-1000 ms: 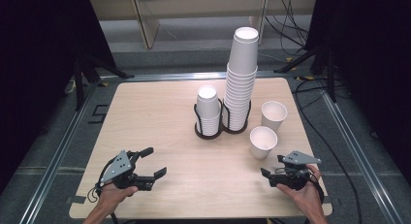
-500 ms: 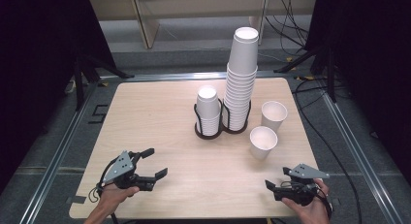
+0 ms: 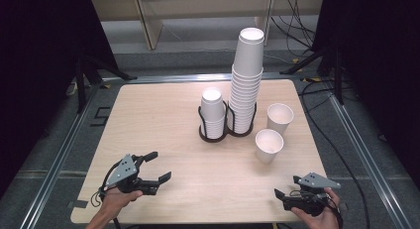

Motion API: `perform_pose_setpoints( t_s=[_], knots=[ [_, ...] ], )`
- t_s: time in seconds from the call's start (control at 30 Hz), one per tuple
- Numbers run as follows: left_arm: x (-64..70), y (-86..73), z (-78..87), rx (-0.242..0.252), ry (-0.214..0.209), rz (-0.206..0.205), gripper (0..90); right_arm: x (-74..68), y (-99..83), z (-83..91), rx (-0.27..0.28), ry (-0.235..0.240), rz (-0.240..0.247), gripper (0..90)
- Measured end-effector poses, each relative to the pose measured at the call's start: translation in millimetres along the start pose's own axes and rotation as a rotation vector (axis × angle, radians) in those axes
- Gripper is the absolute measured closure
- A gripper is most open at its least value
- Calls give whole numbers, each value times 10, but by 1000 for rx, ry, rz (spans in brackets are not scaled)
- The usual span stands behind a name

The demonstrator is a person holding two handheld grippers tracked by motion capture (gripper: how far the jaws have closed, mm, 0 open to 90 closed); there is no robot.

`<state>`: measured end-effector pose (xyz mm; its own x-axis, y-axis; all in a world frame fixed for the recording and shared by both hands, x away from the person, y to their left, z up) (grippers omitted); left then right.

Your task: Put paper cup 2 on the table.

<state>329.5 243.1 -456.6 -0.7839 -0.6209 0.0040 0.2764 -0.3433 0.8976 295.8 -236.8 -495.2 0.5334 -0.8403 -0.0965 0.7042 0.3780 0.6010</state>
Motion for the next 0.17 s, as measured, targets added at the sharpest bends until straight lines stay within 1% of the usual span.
perform_pose_setpoints(
  t_s=[0.03,0.07,0.13,0.17],
  knots=[
    [-2,-2,-5,0,2,-1,145,5,0,-4,1,-3,3,157],
    [-3,-1,-21,15,-6,1,145,8,-2,-8,-2,-5,3,157],
    [-7,-9,-12,-8,4,2,146,1,-6,-15,-18,-6,-5,157],
    [-9,-13,-15,-10,6,3,146,7,-6,-25,-15,-20,1,157]
  ],
)
Point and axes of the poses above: each handheld gripper's, and its own axes: z roughly backward along the jaws, y roughly out of its top, x roughly to its right, the point moved 3 cm from there along -z, roughly forward along the jaws, and after that the axes turned 14 degrees about -x, right-handed, at the moved point
